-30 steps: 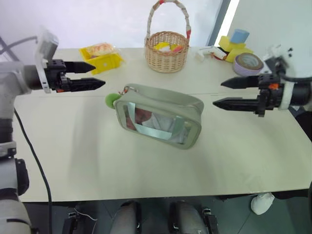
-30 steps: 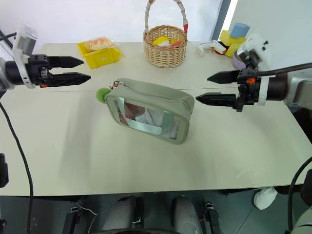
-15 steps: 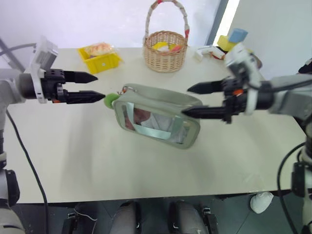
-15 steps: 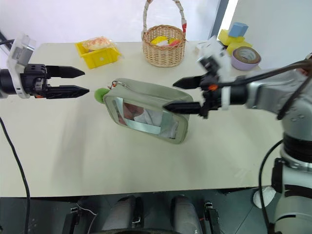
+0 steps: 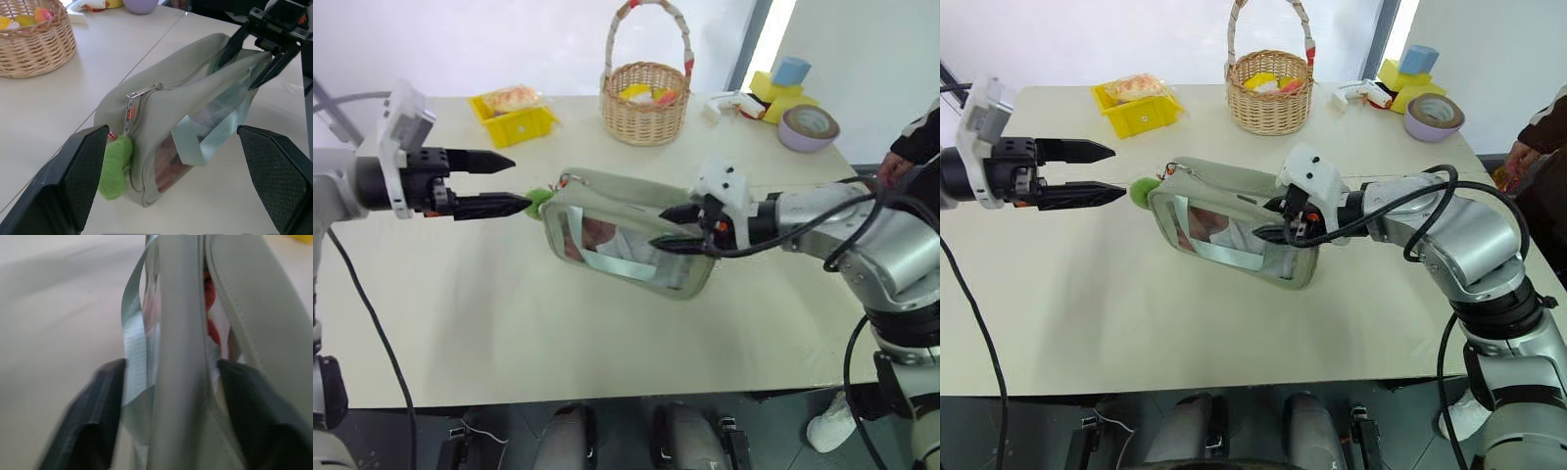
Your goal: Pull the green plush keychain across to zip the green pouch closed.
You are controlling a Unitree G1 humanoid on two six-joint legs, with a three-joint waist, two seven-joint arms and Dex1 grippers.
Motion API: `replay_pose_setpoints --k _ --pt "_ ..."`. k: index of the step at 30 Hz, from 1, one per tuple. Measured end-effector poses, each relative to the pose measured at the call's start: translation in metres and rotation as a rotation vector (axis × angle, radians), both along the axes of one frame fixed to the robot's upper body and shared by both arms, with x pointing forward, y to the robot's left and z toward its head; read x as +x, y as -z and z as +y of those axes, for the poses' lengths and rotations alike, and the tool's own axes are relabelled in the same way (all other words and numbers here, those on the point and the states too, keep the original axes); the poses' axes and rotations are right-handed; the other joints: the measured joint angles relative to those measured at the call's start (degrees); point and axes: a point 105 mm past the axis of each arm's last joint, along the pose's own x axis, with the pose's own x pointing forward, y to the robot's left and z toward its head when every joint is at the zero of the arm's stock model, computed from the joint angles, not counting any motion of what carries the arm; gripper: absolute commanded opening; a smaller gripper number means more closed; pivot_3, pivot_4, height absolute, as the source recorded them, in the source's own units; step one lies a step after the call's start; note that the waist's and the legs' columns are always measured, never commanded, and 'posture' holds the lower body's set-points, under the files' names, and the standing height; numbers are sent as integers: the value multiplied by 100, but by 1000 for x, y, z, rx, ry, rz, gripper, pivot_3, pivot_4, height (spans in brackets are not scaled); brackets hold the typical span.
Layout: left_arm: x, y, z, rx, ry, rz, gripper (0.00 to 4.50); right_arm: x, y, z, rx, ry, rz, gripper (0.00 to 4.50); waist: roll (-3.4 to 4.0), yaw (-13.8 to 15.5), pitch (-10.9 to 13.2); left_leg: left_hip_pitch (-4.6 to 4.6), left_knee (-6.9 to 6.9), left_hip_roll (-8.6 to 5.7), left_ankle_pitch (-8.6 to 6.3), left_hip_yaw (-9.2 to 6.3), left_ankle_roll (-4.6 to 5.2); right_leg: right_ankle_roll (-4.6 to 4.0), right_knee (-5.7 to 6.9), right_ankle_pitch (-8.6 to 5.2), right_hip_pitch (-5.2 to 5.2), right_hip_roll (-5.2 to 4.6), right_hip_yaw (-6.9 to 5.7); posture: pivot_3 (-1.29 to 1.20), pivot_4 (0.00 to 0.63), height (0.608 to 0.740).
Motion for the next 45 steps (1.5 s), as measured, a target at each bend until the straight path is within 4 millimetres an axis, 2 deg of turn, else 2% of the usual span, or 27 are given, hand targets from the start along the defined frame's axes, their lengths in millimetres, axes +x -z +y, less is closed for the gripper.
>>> replay_pose_setpoints --k 2,5,10,14,20,24,27,30,32,38,41,45 --pt "1 0 0 0 -8 -3 4500 4 -2 1 -13 -19 -61 168 0 -6 0 0 0 0 0 1 0 0 -2 0 0 0 0 0 150 739" --pt "2 -1 1 -2 -19 -8 4500 13 -6 3 -50 -66 -164 168 0 -10 0 1 0 -1 0 2 0 0 -2 0 -1 1 0 0 150 739" --pt "2 -4 2 -14 -27 -21 4500 39 -18 3 -125 -150 -380 168 1 -20 1 1 -2 0 8 3 -14 0 -2 0 -2 1 0 0 150 739" --pt "2 -5 2 -12 -24 -29 4500 52 -10 5 -143 -200 -450 168 0 -20 1 0 0 0 15 4 -25 0 0 0 -1 1 0 0 150 739" --pt "1 -6 1 -14 -21 -31 4500 57 -7 16 -177 -293 -565 168 0 -41 1 1 0 4 18 5 -31 0 3 0 -1 2 0 0 150 739" --pt "-1 -8 1 -13 -27 -43 4500 70 -13 15 -212 -296 -631 168 2 -47 2 3 -2 4 20 5 -35 0 3 0 -2 2 0 0 150 739" --pt "0 -8 2 -15 -26 -41 4500 81 -25 13 -220 -284 -650 168 3 -46 3 2 -2 5 21 6 -37 0 4 0 -2 2 0 0 150 739" --pt "0 -9 2 -16 -27 -43 4500 82 -35 15 -218 -295 -662 168 3 -34 4 1 -3 5 21 5 -37 0 3 0 -2 1 -1 0 150 739" --pt "0 -9 2 -16 -27 -43 4500 80 -34 16 -210 -307 -658 168 3 -31 4 1 -2 5 21 5 -37 0 3 0 -1 0 -1 0 150 739" --pt "0 -8 1 -13 -26 -40 4500 70 -4 14 -196 -336 -566 168 3 -26 4 1 -2 5 21 5 -37 0 7 0 -1 -1 -1 0 150 739" --pt "1 -7 1 -13 -25 -39 4500 65 0 15 -197 -345 -542 168 4 -47 4 5 -2 6 22 5 -38 0 8 0 -1 1 0 0 150 739" --pt "1 -7 1 -15 -26 -39 4500 65 0 14 -188 -319 -511 1603 4 -41 4 5 -2 7 22 6 -38 0 9 0 -1 2 -1 0 150 739"
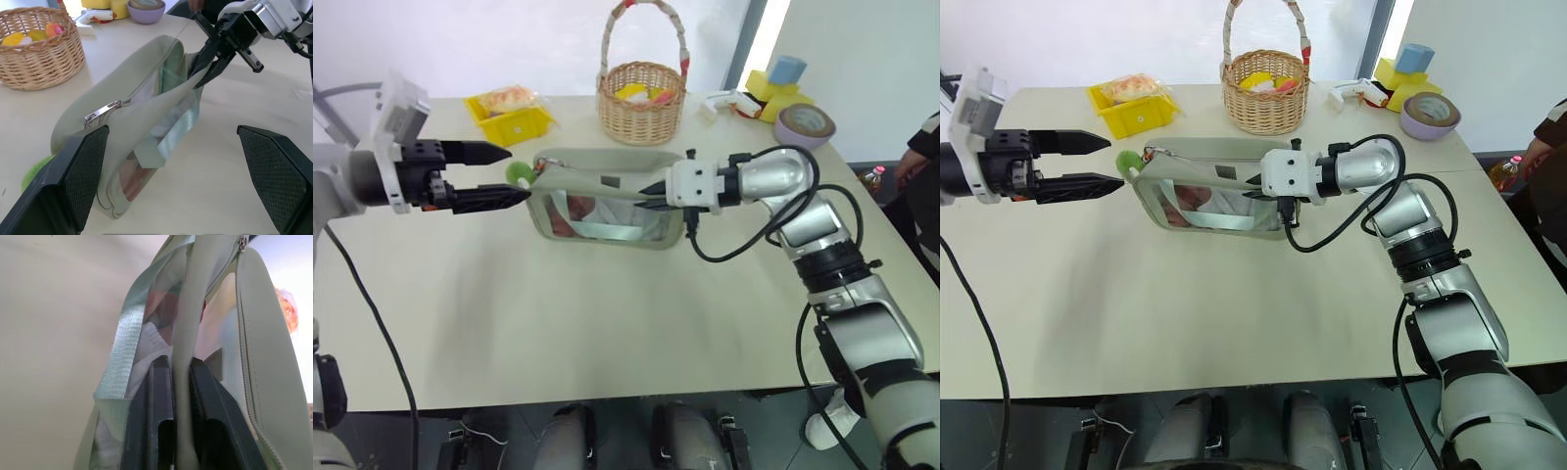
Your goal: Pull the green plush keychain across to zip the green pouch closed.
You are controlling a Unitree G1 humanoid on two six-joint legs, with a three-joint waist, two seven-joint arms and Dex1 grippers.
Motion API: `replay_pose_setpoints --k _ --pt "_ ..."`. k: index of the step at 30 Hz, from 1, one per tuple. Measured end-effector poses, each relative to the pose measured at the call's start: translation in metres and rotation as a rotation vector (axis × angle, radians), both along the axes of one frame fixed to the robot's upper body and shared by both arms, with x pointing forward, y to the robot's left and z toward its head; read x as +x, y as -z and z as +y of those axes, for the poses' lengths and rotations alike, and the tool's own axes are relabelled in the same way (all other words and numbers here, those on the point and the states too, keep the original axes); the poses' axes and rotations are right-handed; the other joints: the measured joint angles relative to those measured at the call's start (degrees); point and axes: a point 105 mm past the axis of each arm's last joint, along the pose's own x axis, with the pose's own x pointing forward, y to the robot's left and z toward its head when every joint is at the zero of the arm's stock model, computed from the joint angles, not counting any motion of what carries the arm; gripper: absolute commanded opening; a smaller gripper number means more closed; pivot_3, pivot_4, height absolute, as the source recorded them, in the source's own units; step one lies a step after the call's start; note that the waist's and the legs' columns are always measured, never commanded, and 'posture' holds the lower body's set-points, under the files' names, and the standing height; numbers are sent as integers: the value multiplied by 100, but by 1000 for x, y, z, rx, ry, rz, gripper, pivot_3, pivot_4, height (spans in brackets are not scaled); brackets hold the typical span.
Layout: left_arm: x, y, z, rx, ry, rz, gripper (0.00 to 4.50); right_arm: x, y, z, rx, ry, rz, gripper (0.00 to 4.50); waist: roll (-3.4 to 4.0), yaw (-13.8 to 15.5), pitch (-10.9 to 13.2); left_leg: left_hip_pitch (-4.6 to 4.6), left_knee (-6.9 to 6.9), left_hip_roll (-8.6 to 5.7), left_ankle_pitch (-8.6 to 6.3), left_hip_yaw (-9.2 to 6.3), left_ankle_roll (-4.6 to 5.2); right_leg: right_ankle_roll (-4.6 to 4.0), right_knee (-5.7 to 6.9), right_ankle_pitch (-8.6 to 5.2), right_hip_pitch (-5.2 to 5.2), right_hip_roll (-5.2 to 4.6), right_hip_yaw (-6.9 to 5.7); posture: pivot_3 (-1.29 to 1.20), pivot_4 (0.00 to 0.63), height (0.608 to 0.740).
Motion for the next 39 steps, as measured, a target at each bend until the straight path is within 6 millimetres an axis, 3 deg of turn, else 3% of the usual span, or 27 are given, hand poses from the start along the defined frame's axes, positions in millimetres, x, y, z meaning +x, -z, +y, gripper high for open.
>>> replay_pose_setpoints --k 1,4,8,11,16,21,22,24,25,26,33,39 --pt "0 0 0 -1 -1 0 4500 0 -1 0 4 8 3 2058 0 4 0 0 0 0 0 0 0 0 0 0 0 -1 0 0 150 739" --pt "2 1 2 -9 -13 5 4500 0 -8 -5 10 38 5 2058 1 24 1 -2 0 -1 0 -1 0 0 0 0 0 -1 0 0 150 739" --pt "11 5 21 -28 -91 19 4500 -11 -27 -31 -6 99 -35 2058 -1 50 -1 -3 1 -4 0 -2 1 0 -5 0 5 -5 -1 0 150 739" --pt "16 15 39 -32 -162 46 4500 -18 -21 -42 -1 138 11 2058 -1 31 -1 0 1 -3 0 -1 1 0 -5 0 4 -1 -1 0 150 739" --pt "21 17 56 -33 -223 35 4500 -18 -16 -42 20 165 34 2058 0 8 0 0 -3 -2 -1 2 1 0 -4 0 0 0 -1 0 150 739" --pt "26 25 60 -50 -234 42 4500 -8 -4 -38 44 183 52 2058 -2 29 -1 -1 -1 -3 0 3 1 0 -4 0 1 -1 -1 0 150 739" --pt "28 27 59 -48 -232 43 4500 -6 -2 -38 42 184 58 1530 -2 39 -1 -3 -1 -3 0 1 1 0 -4 0 1 -1 -2 0 150 739" --pt "32 34 54 -45 -226 40 4500 -5 0 -38 41 181 53 904 -2 47 -1 -4 0 -4 0 2 1 0 -4 0 1 -5 -1 0 150 739" --pt "35 38 52 -41 -231 34 4500 -6 -1 -38 41 176 48 257 -3 44 -2 -4 1 -5 0 2 1 0 -5 0 2 -5 -1 0 150 739" --pt "39 42 50 -39 -240 29 4500 -6 0 -37 38 170 46 36 -3 43 -2 -3 2 -5 0 2 1 0 -4 0 3 -5 -1 0 150 739" --pt "83 56 59 -95 -404 -19 4500 -10 1 -35 35 141 57 36 -4 36 -3 -2 2 -8 0 3 1 1 -3 1 2 -4 -5 0 150 739" --pt "100 64 56 -114 -418 -21 4500 -11 2 -33 32 127 48 36 -4 24 -3 -1 2 -7 0 8 0 1 -2 1 2 -2 -8 0 150 739"
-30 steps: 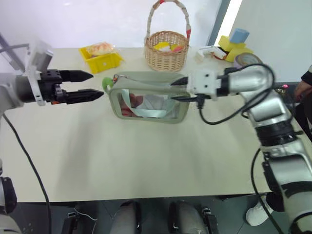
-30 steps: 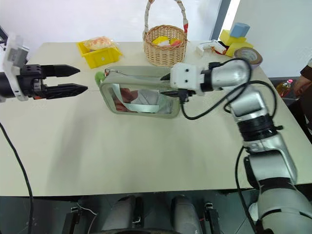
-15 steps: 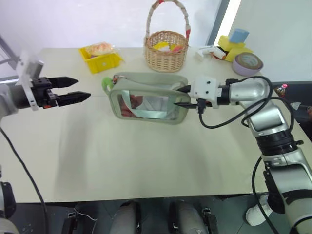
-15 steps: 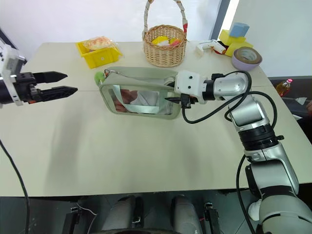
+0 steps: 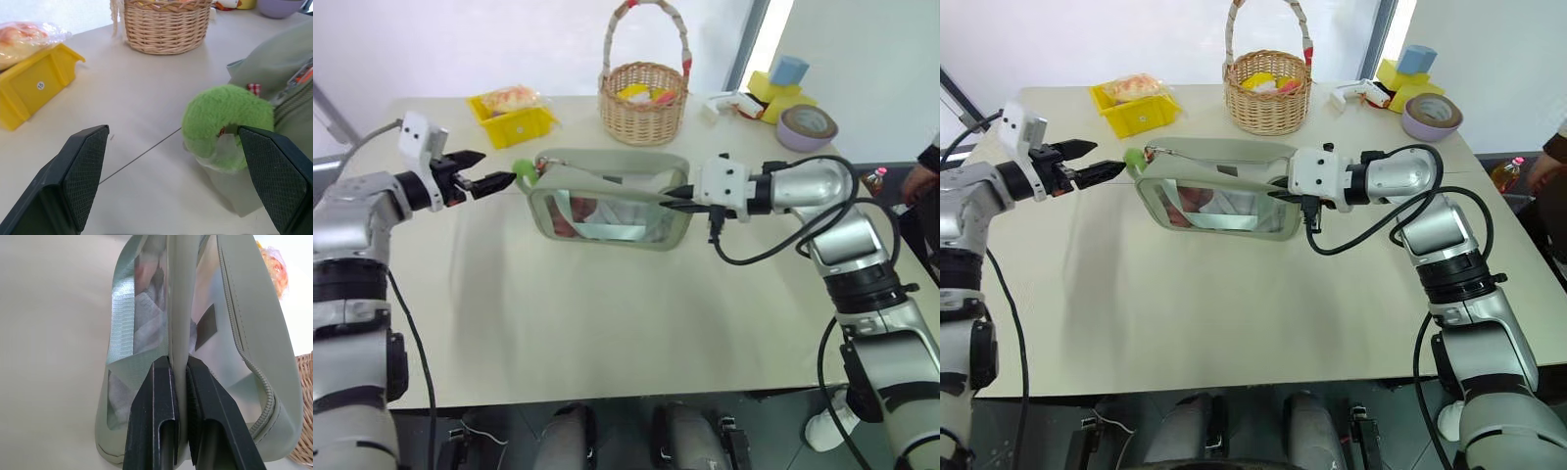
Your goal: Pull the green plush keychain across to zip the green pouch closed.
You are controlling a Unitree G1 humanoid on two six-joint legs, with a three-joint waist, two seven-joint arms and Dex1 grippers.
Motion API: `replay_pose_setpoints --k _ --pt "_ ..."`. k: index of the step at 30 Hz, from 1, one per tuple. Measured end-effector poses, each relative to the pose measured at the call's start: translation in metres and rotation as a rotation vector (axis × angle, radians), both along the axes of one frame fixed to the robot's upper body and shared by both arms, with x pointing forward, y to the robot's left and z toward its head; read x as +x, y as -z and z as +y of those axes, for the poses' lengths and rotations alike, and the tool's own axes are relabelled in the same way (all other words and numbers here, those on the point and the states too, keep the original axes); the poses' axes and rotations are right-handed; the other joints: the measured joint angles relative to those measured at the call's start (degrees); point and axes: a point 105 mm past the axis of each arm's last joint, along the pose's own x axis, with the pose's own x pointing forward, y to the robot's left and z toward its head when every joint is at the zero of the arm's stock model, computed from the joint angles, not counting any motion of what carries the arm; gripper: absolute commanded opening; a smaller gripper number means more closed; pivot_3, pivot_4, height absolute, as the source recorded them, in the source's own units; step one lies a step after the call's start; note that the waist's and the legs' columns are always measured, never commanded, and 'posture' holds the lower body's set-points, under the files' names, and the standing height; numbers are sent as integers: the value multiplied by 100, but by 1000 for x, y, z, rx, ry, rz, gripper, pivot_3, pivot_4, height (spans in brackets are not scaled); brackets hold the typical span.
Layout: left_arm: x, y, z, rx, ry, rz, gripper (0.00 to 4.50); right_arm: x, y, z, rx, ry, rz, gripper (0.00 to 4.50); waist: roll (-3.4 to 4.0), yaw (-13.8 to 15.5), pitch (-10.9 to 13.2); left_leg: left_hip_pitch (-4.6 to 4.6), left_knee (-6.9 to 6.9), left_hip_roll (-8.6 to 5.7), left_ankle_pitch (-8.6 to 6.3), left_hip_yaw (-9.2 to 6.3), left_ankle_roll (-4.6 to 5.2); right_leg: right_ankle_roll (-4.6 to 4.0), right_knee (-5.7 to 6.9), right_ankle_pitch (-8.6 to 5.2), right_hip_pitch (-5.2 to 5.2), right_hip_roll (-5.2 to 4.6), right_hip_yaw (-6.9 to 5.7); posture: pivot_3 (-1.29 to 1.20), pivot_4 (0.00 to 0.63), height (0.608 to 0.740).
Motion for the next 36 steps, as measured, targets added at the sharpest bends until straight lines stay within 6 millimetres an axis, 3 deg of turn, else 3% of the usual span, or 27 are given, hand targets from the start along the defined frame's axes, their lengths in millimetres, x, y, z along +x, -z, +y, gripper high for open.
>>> replay_pose_setpoints --k 9,13,19,26,31,33,36 --pt "7 20 -22 -21 78 45 4500 0 1 4 12 -9 3 36 0 -17 0 0 0 1 0 -1 -1 0 0 0 0 0 0 0 150 739" --pt "11 20 -26 -36 82 38 3251 0 1 5 13 -9 6 0 0 -5 0 0 1 1 0 -1 0 0 1 0 0 -1 0 0 150 739" --pt "7 10 -25 -103 121 36 104 -1 1 5 14 -11 6 0 0 -18 0 0 0 1 0 -4 -1 0 1 0 0 0 0 0 150 739" --pt "-14 -25 -26 -188 235 13 44 1 0 5 19 -2 1 0 0 -14 0 0 1 2 0 -7 -1 0 1 0 0 -1 0 0 150 739" --pt "-36 -79 -67 -220 443 -88 44 5 0 4 31 11 2 0 1 -5 -1 1 2 1 1 -9 -1 0 1 0 4 -3 2 0 150 739" --pt "-38 -79 -82 -194 485 -94 44 6 0 5 33 9 4 0 3 -7 -2 5 1 0 1 -9 -1 0 4 0 4 -2 2 0 150 739" --pt "-27 -58 -99 -145 481 -65 44 6 0 6 32 8 2 0 3 -5 -2 6 1 0 2 -9 -2 0 5 0 4 0 2 0 150 739"
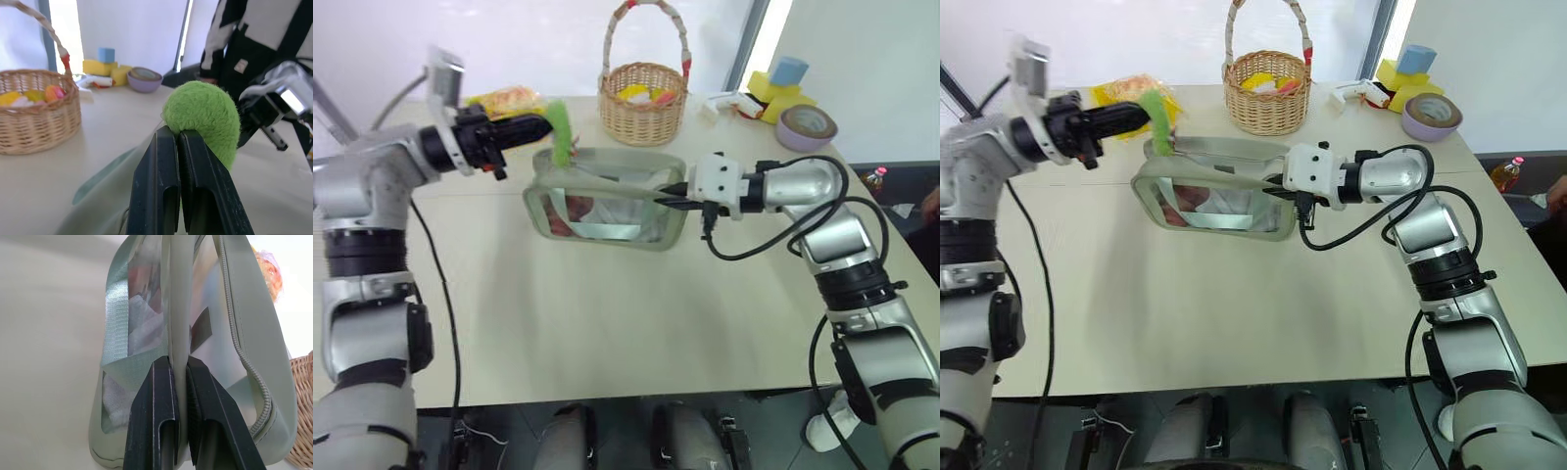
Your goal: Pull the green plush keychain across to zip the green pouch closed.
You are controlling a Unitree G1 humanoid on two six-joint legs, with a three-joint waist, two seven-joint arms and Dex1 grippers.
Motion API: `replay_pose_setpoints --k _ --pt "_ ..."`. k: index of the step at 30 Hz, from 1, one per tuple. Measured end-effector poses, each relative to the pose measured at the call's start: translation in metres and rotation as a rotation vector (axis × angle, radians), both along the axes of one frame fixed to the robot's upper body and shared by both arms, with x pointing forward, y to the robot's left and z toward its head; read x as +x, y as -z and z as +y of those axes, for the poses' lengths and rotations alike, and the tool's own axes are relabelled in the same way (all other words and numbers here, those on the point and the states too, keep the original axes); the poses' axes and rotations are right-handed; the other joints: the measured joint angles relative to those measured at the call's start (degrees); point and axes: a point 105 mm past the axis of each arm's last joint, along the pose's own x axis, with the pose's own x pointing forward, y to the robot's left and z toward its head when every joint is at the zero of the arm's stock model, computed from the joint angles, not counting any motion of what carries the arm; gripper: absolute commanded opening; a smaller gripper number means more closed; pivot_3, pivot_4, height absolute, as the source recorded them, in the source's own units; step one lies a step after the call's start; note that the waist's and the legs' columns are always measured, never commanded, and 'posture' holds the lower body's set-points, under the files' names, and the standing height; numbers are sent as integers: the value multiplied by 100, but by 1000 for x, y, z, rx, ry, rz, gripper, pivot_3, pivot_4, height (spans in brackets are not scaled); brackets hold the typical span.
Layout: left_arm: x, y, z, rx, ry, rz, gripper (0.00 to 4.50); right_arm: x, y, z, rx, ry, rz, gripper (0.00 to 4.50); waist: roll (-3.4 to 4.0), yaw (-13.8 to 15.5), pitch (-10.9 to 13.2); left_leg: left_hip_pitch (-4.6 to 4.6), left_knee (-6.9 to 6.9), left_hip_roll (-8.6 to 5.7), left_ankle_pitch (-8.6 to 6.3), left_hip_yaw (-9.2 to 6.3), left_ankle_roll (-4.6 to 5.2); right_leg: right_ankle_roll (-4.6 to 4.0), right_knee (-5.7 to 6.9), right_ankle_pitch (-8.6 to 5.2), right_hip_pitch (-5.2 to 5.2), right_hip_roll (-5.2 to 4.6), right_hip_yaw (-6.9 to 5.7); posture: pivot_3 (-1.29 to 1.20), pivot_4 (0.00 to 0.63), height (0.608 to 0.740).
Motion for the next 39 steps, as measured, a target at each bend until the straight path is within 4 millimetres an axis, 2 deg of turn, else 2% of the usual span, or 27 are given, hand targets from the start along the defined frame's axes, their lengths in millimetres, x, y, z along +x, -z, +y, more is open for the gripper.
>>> replay_pose_setpoints --k 3,9,12,15,18,21,23,25,28,31,34,37,39 --pt "14 19 -6 58 -53 13 964 0 0 1 -3 1 -5 0 0 -16 0 -1 0 -1 0 2 0 0 -3 0 -1 0 0 0 150 739" --pt "19 22 1 80 -89 4 3976 1 -1 -1 -4 13 -6 0 -1 -1 1 -2 1 -1 0 2 0 0 -3 0 -1 -1 0 0 150 739" --pt "17 3 11 102 -108 -42 3976 1 -1 -1 -3 14 -8 0 -2 -2 1 -4 -1 -1 0 0 0 0 -4 0 -2 0 -1 0 150 739" --pt "5 -18 28 139 -128 -94 3976 1 -1 -1 -1 14 -9 0 -1 -24 2 -3 -2 0 0 1 0 0 -4 0 -3 0 0 0 150 739" --pt "-12 -23 44 175 -125 -92 3976 2 -1 -1 -1 15 -10 0 -1 -17 2 -3 -2 1 0 1 0 0 -3 0 -3 -1 1 0 150 739" --pt "-38 9 55 276 -82 13 3976 3 -1 -2 -1 17 -12 0 1 -22 3 -2 -3 7 0 1 0 0 -3 0 -3 -1 3 0 150 739" --pt "-43 32 56 303 -69 77 3976 4 -1 -3 0 23 -11 0 0 18 2 -2 0 7 2 -2 -4 -1 -4 -1 -1 -1 1 0 150 739" --pt "-44 53 59 332 -86 113 3976 4 -1 -3 0 23 -11 0 -1 26 2 -3 0 5 2 -1 -4 -1 -4 -1 1 -2 2 0 150 739" --pt "-26 60 55 308 -166 74 3976 4 -1 -2 2 22 -12 0 -2 39 2 -6 0 0 2 -3 -3 -1 -6 0 2 -2 1 0 150 739" --pt "-10 56 44 274 -199 28 3109 4 -1 -1 5 18 -9 0 -2 21 2 -5 -1 -1 2 -2 -3 0 -6 0 2 -2 1 0 150 739" --pt "-5 53 36 265 -179 4 1693 3 0 1 11 12 -6 0 -2 -4 2 -4 -1 -1 2 0 -3 0 -6 0 0 0 1 0 150 739" --pt "-11 55 36 287 -134 16 121 4 0 2 13 12 -4 0 -1 -22 2 -3 -3 1 2 0 -3 0 -4 0 -2 1 1 0 150 739" --pt "-15 59 36 300 -107 27 28 4 0 2 12 15 -3 0 -1 -10 2 -3 -2 1 2 0 -3 0 -4 0 -2 1 1 0 150 739"
